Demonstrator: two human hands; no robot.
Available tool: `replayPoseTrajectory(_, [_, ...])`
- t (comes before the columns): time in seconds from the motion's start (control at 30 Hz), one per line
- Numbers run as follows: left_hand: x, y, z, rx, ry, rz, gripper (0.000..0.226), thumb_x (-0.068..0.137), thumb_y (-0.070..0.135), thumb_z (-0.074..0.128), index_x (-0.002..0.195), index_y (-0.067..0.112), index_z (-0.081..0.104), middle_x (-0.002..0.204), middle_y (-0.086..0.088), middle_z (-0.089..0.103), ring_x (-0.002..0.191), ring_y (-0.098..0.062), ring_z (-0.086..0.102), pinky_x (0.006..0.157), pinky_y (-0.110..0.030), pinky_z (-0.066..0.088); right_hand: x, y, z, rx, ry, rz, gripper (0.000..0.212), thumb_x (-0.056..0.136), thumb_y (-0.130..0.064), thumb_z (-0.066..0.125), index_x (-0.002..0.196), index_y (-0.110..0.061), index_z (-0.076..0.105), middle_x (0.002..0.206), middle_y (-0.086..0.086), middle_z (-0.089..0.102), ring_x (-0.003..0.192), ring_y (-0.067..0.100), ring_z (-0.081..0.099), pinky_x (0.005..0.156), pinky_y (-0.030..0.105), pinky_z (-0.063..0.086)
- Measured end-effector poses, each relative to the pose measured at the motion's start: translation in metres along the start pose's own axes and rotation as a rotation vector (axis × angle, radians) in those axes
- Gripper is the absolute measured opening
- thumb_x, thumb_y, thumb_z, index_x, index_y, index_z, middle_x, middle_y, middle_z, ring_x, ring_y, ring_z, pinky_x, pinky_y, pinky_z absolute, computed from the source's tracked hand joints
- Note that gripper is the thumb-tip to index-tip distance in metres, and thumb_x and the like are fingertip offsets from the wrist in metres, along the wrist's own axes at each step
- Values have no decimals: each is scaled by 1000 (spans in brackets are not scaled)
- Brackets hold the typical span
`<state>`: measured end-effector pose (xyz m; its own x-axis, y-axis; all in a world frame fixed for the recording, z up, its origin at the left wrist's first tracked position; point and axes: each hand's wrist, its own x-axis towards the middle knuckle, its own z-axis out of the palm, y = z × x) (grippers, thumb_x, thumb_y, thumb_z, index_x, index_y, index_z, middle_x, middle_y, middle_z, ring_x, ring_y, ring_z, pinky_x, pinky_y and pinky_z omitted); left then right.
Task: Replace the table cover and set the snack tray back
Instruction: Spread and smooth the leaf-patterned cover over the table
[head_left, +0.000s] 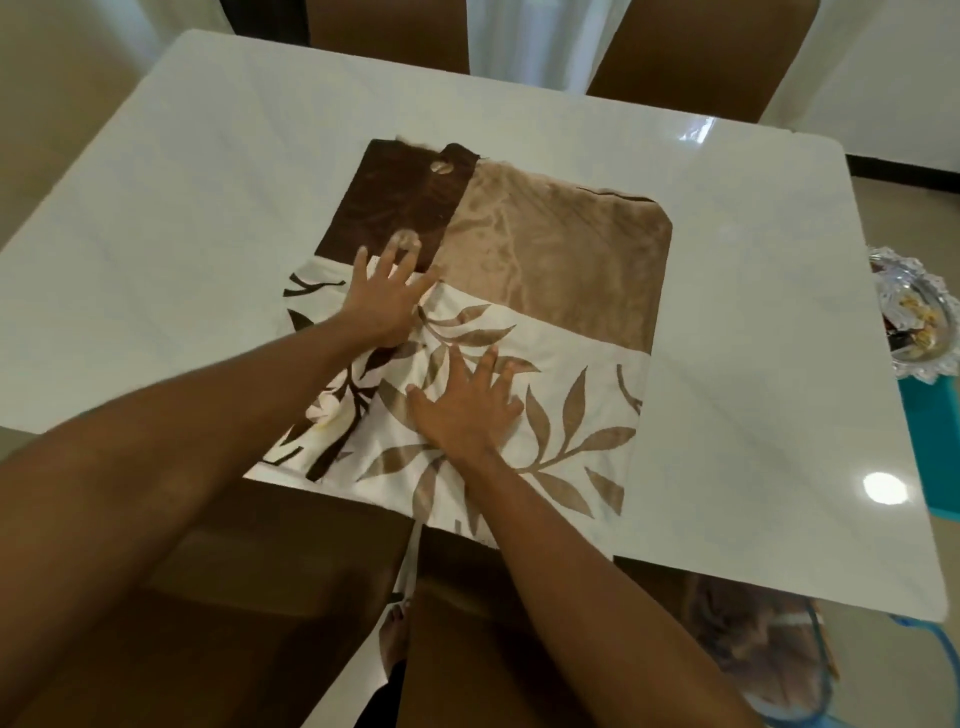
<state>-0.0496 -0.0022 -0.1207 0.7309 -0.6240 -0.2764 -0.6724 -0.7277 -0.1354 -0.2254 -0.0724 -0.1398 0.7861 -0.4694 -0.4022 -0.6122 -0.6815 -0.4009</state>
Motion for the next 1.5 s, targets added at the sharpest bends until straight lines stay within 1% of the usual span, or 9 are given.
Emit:
replayPoseTrajectory(0.13, [-28, 43, 13, -234, 111, -82, 64, 100, 40, 46, 157, 24, 23, 167, -13, 14, 154, -35, 8, 121, -59, 14, 16, 21, -25, 22, 162, -148, 62, 93, -57, 54, 149, -36, 39, 162, 6, 29, 143, 33, 32, 111, 57, 31])
replayPoseTrajectory(0.23, [-59, 81, 25, -448, 114, -268, 68, 97, 58, 40, 156, 29, 23, 167, -11, 12, 153, -35, 7, 118, -65, 10, 51, 71, -48, -72, 260, -299, 57, 93, -56, 54, 143, -29, 50, 151, 7, 44, 134, 33, 41, 105, 56, 39])
replayPoseTrajectory(0.5, [-70, 105, 55, -395, 34, -255, 84, 85, 86, 13, 156, 47, -8, 166, -3, -21, 150, -38, -22, 106, -74, -17, 71, 160, -65, -275, 314, -242, 74, 93, -83, 25, 156, -44, 29, 169, 1, 19, 155, 37, 12, 123, 61, 3])
replayPoseTrajectory(0.67, [3, 61, 23, -227, -120, 61, 81, 87, 82, 23, 153, 51, -10, 166, 1, -20, 152, -34, -17, 113, -74, -5, 44, 141, -40, -124, 392, 102, 76, 94, -78, 28, 158, -36, 29, 169, 10, 18, 153, 46, 8, 117, 71, 6])
replayPoseTrajectory(0.8, [57, 62, -14, -19, -170, 223, 68, 97, 63, 36, 157, 46, 7, 169, 1, -5, 155, -32, -5, 116, -67, 3, -11, 92, -12, 68, 252, 243, 87, 92, -76, 35, 163, -32, 9, 170, 17, -9, 153, 45, -14, 119, 67, -8])
replayPoseTrajectory(0.93, [60, 132, -32, 29, 39, 165, 52, 90, 43, 56, 140, 29, 55, 162, -4, 28, 152, -34, 13, 118, -61, 13, -50, 47, -13, 438, 57, 253, 92, 93, -65, 52, 161, -37, -3, 168, 14, -19, 152, 40, -24, 122, 58, -12])
replayPoseTrajectory(1.1, [11, 210, -11, -356, 381, 278, 43, 91, 35, 52, 126, 12, 63, 135, -15, 59, 130, -38, 50, 106, -51, 40, -49, 112, -40, 391, 425, 204, 71, 91, -55, 62, 153, -32, 34, 163, 6, 29, 149, 30, 25, 116, 51, 26])
replayPoseTrajectory(1.27, [-30, 264, -7, -547, 317, 478, 49, 85, 48, 56, 122, 16, 66, 128, -7, 63, 119, -27, 54, 99, -44, 47, -52, 249, -63, 182, 583, 209, 55, 91, -33, 63, 142, -17, 52, 154, 11, 45, 144, 33, 34, 112, 55, 30])
replayPoseTrajectory(1.5, [-61, 361, -9, -293, 156, 582, 76, 75, 73, 56, 138, 32, 47, 145, 0, 45, 131, -24, 40, 103, -48, 37, -55, 342, -98, 596, 768, 129, 41, 105, -28, 45, 141, -11, 52, 141, 9, 57, 130, 26, 50, 110, 50, 41])
